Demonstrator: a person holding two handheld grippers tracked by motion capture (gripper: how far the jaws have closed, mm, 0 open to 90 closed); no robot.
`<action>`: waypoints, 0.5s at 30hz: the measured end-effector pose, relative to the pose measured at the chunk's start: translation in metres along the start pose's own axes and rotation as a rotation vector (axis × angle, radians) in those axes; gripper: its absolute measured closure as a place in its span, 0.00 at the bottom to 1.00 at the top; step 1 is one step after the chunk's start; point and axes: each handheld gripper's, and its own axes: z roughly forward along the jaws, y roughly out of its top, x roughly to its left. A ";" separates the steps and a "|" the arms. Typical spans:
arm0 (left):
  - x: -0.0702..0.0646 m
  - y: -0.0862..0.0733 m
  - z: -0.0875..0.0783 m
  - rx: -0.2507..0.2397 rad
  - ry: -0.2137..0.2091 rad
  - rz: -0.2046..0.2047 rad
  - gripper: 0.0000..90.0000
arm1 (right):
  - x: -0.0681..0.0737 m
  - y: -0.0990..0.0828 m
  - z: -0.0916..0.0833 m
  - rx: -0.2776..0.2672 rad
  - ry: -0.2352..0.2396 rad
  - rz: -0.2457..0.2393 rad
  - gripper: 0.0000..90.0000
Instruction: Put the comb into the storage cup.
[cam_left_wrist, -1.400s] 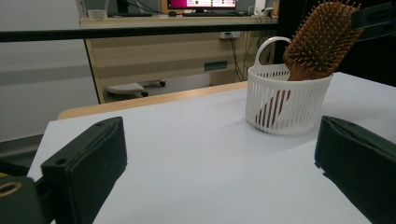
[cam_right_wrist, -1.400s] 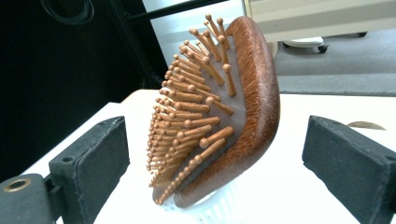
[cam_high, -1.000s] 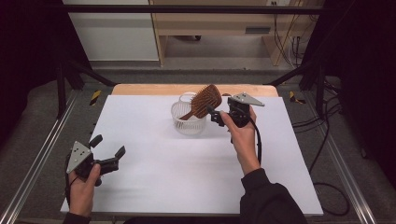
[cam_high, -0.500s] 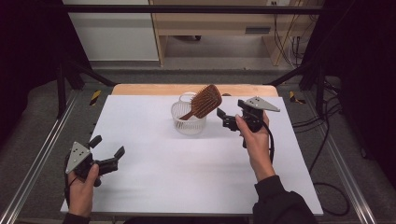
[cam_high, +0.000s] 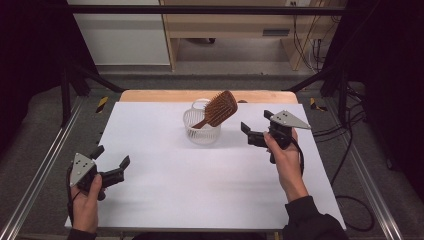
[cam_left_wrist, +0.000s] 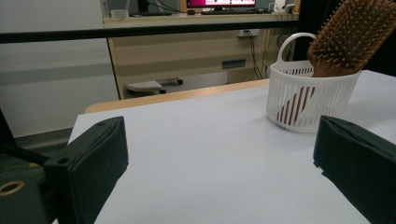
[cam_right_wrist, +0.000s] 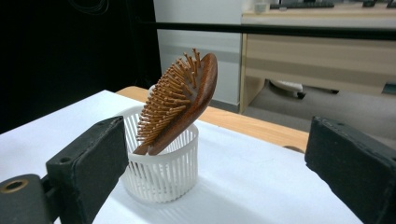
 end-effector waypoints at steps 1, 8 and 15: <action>0.000 0.000 0.000 -0.001 0.012 0.004 0.04 | 0.000 -0.001 -0.002 -0.005 0.000 -0.004 0.06; 0.002 0.001 -0.001 -0.011 0.014 -0.016 0.04 | -0.002 -0.008 -0.014 -0.043 -0.013 -0.027 0.05; -0.001 0.001 0.000 -0.009 0.001 -0.008 0.03 | -0.005 -0.015 -0.030 -0.066 -0.025 -0.033 0.04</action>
